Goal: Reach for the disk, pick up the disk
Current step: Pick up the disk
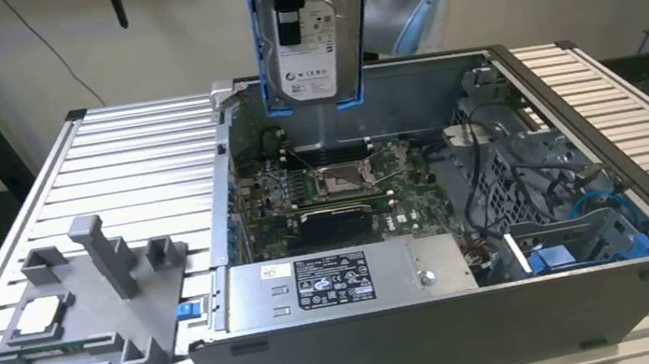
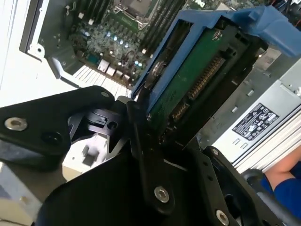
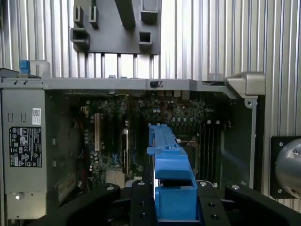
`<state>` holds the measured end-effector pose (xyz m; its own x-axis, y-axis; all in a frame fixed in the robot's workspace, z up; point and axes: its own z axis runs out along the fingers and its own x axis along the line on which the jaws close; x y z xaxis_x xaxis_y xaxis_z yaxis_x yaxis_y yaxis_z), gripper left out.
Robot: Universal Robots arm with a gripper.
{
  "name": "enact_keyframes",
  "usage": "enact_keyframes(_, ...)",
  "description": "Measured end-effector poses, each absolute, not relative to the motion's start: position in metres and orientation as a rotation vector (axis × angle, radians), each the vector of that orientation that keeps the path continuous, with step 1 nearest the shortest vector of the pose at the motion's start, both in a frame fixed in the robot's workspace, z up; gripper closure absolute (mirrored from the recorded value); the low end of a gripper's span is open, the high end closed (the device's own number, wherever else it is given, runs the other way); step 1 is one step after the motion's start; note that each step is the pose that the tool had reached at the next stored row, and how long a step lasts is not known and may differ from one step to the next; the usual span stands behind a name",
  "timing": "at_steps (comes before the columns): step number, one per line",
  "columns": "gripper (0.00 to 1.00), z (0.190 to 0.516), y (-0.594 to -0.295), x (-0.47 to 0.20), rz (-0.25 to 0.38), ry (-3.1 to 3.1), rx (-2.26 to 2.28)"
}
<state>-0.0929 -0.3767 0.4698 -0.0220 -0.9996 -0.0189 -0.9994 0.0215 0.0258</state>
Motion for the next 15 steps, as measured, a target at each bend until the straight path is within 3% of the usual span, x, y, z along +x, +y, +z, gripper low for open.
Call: enact_keyframes(15,1.0,0.464,-0.384,-0.03,-0.05,-2.242,2.193)
